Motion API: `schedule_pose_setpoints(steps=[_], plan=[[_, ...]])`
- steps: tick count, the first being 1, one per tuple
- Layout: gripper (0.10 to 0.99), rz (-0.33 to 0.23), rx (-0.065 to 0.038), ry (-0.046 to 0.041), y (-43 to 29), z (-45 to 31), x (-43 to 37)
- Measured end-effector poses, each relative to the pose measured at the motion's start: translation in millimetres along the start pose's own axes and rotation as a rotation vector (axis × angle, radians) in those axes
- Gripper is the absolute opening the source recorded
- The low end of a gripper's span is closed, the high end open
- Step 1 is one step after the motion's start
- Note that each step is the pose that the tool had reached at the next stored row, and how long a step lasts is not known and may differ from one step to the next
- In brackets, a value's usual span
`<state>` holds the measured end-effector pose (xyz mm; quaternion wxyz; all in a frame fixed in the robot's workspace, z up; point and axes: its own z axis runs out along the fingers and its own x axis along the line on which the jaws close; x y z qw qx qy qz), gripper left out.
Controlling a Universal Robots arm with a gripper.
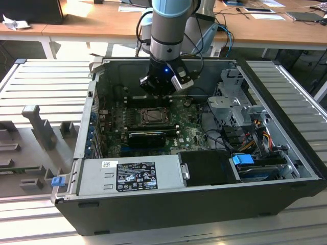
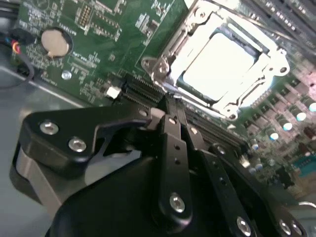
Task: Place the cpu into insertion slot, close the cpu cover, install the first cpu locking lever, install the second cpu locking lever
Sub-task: 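Install the first cpu locking lever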
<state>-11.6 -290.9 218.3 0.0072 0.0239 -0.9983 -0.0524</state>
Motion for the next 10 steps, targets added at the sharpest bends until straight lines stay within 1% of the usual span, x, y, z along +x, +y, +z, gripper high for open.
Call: schedule_pose_setpoints(steps=[4, 10], plan=[[0.106, 0.000, 0.000, 0.0001, -2.7, -0.3, 0.1], [0.106, 0.000, 0.000, -0.0001, -4.6, -0.5, 0.3]])
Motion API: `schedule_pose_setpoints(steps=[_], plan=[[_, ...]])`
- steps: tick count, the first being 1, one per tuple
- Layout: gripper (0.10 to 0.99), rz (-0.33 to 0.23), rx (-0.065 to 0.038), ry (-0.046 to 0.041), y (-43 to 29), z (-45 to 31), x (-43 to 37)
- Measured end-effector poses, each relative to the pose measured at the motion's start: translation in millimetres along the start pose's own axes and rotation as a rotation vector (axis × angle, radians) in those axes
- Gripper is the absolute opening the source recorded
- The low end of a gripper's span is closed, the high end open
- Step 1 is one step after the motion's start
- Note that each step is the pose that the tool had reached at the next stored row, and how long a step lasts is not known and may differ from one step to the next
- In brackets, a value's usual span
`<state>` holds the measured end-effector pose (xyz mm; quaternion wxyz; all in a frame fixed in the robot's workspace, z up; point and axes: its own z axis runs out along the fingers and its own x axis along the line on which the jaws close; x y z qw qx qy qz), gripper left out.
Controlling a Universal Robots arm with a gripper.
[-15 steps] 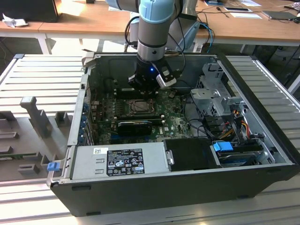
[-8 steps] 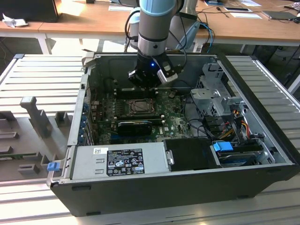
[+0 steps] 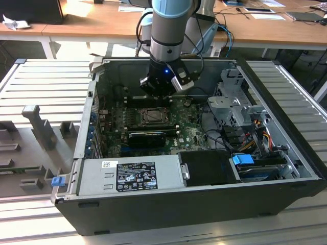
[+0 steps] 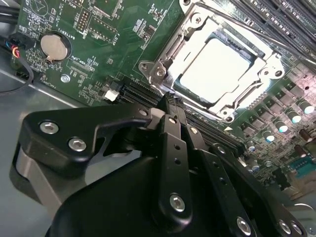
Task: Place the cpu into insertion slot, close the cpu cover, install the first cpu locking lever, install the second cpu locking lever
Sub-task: 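Install the first cpu locking lever, then install the second cpu locking lever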
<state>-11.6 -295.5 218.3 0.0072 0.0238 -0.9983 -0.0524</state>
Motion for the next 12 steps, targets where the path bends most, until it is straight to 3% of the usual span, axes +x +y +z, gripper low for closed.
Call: schedule_pose_setpoints(steps=[12], plan=[[0.106, 0.000, 0.000, 0.0000, -4.0, -0.4, 0.2]])
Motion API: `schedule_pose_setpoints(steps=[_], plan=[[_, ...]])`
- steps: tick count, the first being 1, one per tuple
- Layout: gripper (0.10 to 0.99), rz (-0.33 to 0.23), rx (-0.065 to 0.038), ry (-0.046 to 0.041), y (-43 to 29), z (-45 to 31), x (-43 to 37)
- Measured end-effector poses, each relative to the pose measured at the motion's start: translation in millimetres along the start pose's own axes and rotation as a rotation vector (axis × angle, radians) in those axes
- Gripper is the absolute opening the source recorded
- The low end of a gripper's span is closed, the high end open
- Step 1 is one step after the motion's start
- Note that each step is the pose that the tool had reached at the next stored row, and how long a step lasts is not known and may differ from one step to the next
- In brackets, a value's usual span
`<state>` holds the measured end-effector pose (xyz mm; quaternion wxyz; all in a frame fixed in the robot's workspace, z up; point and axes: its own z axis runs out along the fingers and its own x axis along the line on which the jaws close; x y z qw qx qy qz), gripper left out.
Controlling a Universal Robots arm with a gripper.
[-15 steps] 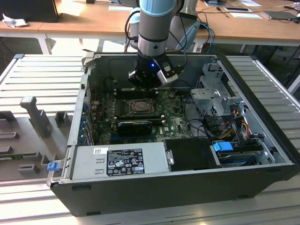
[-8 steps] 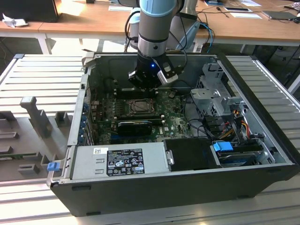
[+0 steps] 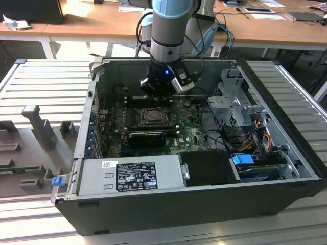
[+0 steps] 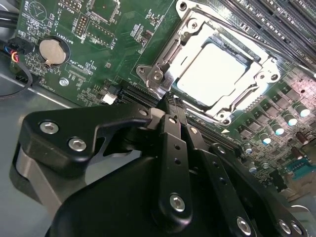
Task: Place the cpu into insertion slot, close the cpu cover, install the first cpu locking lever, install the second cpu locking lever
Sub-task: 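Install the second cpu locking lever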
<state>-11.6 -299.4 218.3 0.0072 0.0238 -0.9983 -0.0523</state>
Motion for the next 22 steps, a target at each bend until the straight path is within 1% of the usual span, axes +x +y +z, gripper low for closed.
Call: schedule_pose_setpoints(steps=[17, 20, 22], plan=[[0.106, 0.000, 0.000, 0.0001, -5.1, -0.6, 0.2], [0.106, 0.000, 0.000, 0.0001, -5.6, -2.6, 0.3], [0.106, 0.000, 0.000, 0.0001, -5.2, -6.4, 0.3]])
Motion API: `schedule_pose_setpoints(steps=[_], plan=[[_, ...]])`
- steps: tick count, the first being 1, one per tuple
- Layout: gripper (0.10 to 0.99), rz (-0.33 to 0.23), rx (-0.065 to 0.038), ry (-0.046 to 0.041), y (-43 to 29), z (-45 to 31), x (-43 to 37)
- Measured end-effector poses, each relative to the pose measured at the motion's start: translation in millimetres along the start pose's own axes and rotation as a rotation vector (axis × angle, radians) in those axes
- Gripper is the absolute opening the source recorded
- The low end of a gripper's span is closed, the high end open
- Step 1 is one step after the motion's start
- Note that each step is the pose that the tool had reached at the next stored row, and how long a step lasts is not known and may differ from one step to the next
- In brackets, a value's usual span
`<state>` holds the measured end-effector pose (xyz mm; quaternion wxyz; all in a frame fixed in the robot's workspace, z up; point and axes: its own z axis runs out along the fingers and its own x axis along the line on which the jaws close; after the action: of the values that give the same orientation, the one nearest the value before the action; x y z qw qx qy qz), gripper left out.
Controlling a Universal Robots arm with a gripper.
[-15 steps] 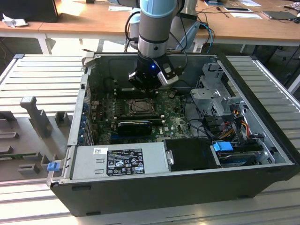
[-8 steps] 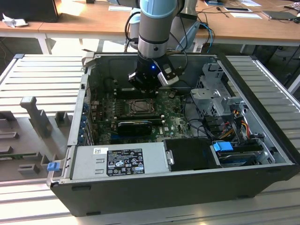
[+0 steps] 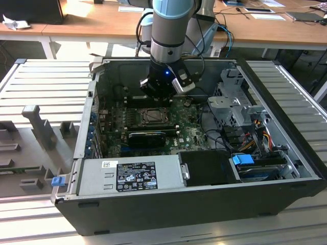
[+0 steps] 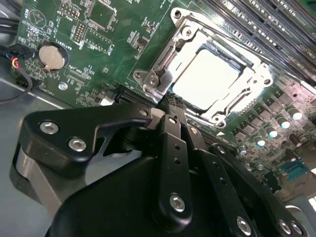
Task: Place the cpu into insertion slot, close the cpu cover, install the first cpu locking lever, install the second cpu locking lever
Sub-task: 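Install the second cpu locking lever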
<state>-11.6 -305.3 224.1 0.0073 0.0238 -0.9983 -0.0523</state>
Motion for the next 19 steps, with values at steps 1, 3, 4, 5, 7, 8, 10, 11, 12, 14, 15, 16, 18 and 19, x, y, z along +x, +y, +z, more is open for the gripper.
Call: schedule_pose_setpoints(steps=[1, 3, 4, 5, 7, 8, 10, 11, 12, 14, 15, 16, 18, 19], plan=[[0.106, 0.000, 0.000, 0.0000, 0.2, -1.9, 0.0], [0.106, 0.000, 0.000, -0.0001, 0.7, -11.7, 0.1], [0.106, 0.001, 0.000, -0.0002, -0.6, -12.0, 0.2], [0.106, 0.001, 0.000, -0.0001, -2.6, -12.3, 0.3], [0.106, 0.001, 0.000, -0.0001, -6.2, -12.6, 0.5], [0.106, 0.001, 0.000, -0.0001, -7.7, -12.8, 0.6], [0.106, 0.001, 0.000, -0.0001, -11.2, -13.2, 0.8], [0.106, 0.001, 0.000, -0.0001, -12.7, -13.3, 0.8], [0.106, 0.001, 0.000, -0.0001, -14.4, -13.5, 0.9], [0.106, 0.001, 0.000, -0.0001, -17.6, -13.8, 1.1], [0.106, 0.001, 0.000, -0.0001, -19.7, -14.0, 1.2], [0.106, 0.001, 0.000, -0.0001, -21.4, -14.2, 1.2], [0.106, 0.001, 0.000, -0.0001, -25.3, -14.6, 1.4], [0.106, 0.001, 0.000, -0.0001, -28.1, -14.9, 1.6]])
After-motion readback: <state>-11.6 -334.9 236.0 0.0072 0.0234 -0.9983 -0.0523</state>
